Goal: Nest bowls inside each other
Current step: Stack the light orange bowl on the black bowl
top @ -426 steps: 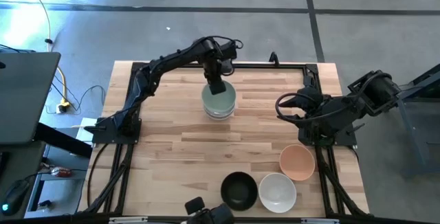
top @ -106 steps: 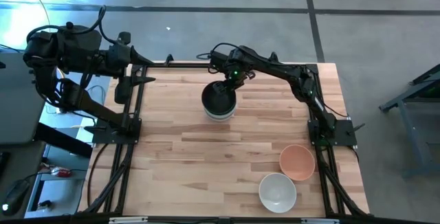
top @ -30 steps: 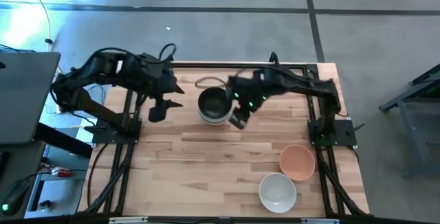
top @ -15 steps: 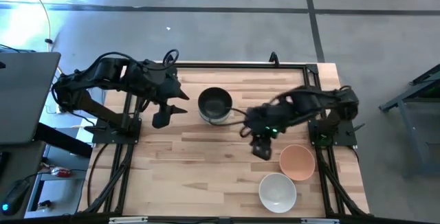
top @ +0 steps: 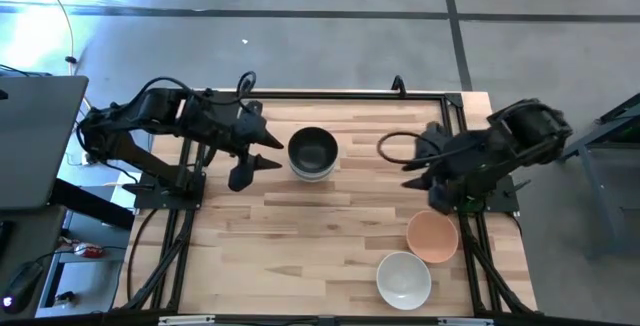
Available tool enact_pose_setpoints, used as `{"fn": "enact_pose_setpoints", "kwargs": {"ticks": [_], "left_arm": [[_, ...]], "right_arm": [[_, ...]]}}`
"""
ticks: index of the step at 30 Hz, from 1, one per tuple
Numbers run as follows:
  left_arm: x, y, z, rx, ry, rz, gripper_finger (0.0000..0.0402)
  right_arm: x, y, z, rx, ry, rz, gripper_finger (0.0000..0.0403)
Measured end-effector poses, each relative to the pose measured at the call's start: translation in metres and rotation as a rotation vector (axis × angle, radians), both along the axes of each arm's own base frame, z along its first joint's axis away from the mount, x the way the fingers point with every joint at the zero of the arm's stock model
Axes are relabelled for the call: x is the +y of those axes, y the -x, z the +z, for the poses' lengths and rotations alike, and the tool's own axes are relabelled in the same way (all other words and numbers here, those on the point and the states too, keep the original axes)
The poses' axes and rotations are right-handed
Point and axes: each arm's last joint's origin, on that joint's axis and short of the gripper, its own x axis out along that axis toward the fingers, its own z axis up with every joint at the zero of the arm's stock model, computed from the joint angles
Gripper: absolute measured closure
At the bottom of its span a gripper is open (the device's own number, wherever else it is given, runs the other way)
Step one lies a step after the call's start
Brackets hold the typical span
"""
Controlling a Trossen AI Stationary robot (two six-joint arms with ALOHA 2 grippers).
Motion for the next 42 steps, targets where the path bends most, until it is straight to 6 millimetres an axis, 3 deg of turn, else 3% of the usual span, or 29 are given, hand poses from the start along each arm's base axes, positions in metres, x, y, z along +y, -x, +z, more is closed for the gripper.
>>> {"fn": "enact_pose_setpoints", "kwargs": {"ticks": [11,16,24,32,42], "left_arm": [[-0.008,-0.043,-0.016,-0.006,0.061,0.015,0.0195],[-0.008,-0.07,-0.031,0.014,0.068,0.021,0.0195],[-0.009,-0.09,-0.045,0.038,0.077,0.027,0.0195],[-0.009,-0.091,-0.046,0.043,0.088,0.038,0.0195],[-0.01,-0.091,-0.046,0.042,0.096,0.042,0.0195]], "right_arm": [[-0.029,0.078,-0.104,0.407,-0.208,-0.005,0.0238],[-0.034,0.099,-0.144,0.52,-0.227,-0.019,0.0249],[-0.036,0.102,-0.186,0.6,-0.17,-0.023,0.0288],[-0.032,0.092,-0.227,0.616,-0.153,-0.01,0.0276],[-0.028,0.081,-0.255,0.538,-0.152,-0.019,0.0271]]}}
